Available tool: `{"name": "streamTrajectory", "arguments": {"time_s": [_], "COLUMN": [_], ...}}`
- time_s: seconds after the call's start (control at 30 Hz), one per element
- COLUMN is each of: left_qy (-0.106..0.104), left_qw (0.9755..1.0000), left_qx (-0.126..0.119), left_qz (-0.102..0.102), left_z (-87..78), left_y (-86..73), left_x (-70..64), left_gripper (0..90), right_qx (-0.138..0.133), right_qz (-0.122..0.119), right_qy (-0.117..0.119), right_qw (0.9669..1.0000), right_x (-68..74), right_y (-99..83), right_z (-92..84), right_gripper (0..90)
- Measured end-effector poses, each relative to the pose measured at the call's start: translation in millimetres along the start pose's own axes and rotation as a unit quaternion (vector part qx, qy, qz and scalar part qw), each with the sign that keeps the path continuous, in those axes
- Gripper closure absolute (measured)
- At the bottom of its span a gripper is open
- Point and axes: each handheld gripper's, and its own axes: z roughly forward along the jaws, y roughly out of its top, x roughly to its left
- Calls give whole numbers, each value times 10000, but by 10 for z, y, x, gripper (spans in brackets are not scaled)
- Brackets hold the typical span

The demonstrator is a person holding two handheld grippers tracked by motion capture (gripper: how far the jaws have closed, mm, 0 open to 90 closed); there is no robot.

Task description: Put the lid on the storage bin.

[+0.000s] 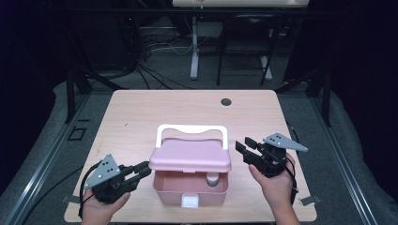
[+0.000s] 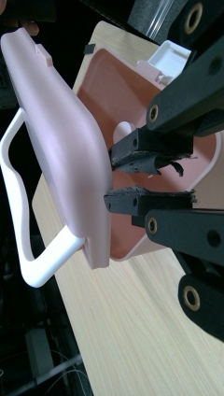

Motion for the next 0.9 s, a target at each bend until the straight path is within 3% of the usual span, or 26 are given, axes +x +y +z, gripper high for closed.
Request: {"name": "streamTrajectory", "arguments": {"time_s": [0.9], "left_qy": [-52], "left_qw": [9999], "left_qx": [91], "left_qz": [-68], "left_z": [18], "left_y": [-187], "left_x": [-46], "left_gripper": [772], "right_qx": [81], "right_qz": [-3], "right_qy": [-5], "right_qw": [10000], "right_x": [4], "right_y": [-45], "right_z": [45], "right_gripper": [576]}}
